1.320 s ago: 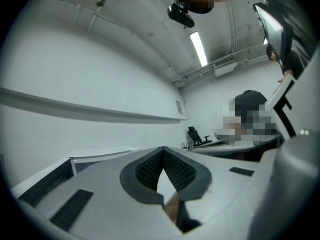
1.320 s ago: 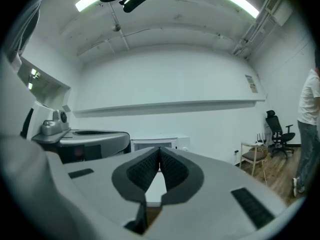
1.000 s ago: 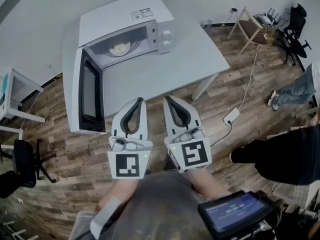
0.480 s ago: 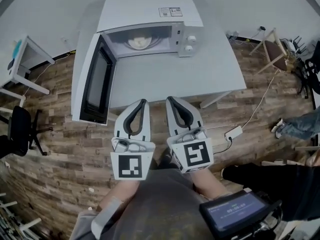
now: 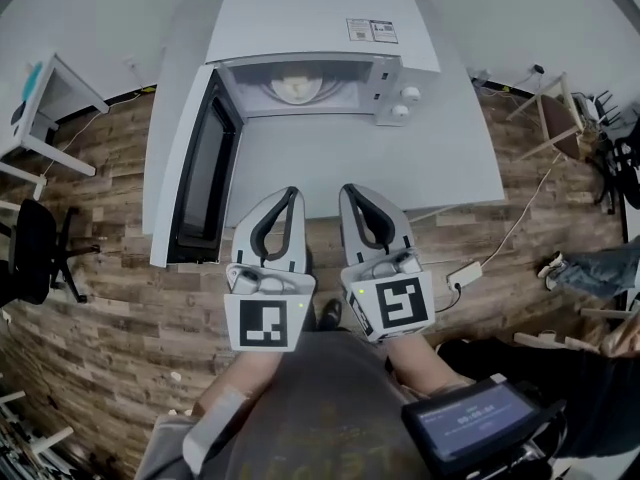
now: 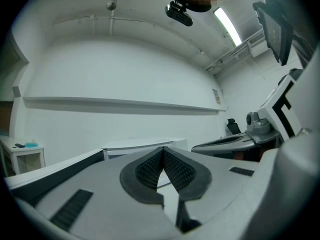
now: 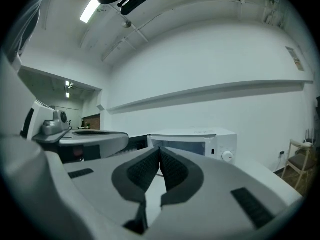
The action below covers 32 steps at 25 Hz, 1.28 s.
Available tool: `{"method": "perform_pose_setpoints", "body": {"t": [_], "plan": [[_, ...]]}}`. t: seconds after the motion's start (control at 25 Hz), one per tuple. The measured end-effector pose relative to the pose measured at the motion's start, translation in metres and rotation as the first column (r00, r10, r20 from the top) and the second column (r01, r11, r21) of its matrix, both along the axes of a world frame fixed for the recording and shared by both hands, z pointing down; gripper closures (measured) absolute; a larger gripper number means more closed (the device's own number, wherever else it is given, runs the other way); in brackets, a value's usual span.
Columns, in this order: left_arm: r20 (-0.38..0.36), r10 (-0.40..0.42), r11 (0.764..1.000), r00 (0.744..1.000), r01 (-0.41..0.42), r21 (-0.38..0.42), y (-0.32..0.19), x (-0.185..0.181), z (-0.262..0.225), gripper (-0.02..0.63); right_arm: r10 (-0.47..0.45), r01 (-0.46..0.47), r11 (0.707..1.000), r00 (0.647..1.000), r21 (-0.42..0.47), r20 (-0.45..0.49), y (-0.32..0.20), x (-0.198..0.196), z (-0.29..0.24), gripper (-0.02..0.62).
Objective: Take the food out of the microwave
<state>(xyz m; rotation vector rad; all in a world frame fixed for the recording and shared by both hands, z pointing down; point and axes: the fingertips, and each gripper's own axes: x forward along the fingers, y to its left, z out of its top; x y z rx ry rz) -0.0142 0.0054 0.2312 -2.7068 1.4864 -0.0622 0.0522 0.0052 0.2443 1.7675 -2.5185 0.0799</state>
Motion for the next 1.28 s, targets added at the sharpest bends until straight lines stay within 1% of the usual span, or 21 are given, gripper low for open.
{"method": "perform_pose_setpoints", "body": {"t": [0.12,0.32,0.48,0.6,0.72,0.92,1.04,1.16,1.28], "plan": [[-0.002,0.031,0.999,1.0,-0.031,0.035,-0.027,0.009,-0.01,0.598,0.023,-0.023,1.0,1.0,0.016,0.001,-0.025,0.007,-0.008,0.588],[-0.007,0.047,0.999,0.999,-0.047,0.018,-0.069,0.011,-0.006,0.598,0.037,-0.037,0.999,0.999,0.018,0.008,-0.064,0.007,-0.008,0.588],[-0.026,0.05,0.998,0.998,-0.049,0.027,-0.106,0.014,-0.004,0.598,0.038,-0.038,0.999,0.999,0.013,0.008,-0.1,0.008,-0.002,0.588],[-0.04,0.048,0.999,0.998,-0.048,0.001,-0.131,0.01,0.002,0.598,0.027,-0.027,1.0,1.0,0.015,-0.002,-0.129,0.001,0.0,0.588],[-0.054,0.047,0.999,0.997,-0.047,-0.001,-0.152,0.004,0.001,0.598,0.016,-0.016,1.0,1.0,0.021,-0.025,-0.153,-0.007,-0.006,0.588],[-0.074,0.038,0.999,0.997,-0.039,-0.006,-0.169,-0.005,-0.004,0.598,-0.002,0.002,1.0,0.999,0.01,-0.049,-0.174,-0.018,-0.014,0.588],[-0.086,0.025,0.999,0.996,-0.028,-0.023,-0.175,-0.009,-0.008,0.598,-0.014,0.015,1.0,0.998,0.021,-0.064,-0.183,-0.023,-0.024,0.588],[-0.106,0.007,1.0,0.994,-0.009,-0.016,-0.182,-0.014,-0.012,0.598,-0.02,0.022,0.999,0.997,0.035,-0.074,-0.189,-0.025,-0.033,0.588],[-0.104,0.0,1.0,0.995,-0.001,-0.014,-0.184,-0.015,-0.011,0.598,-0.021,0.024,0.999,0.997,0.035,-0.075,-0.191,-0.021,-0.032,0.588]]}}
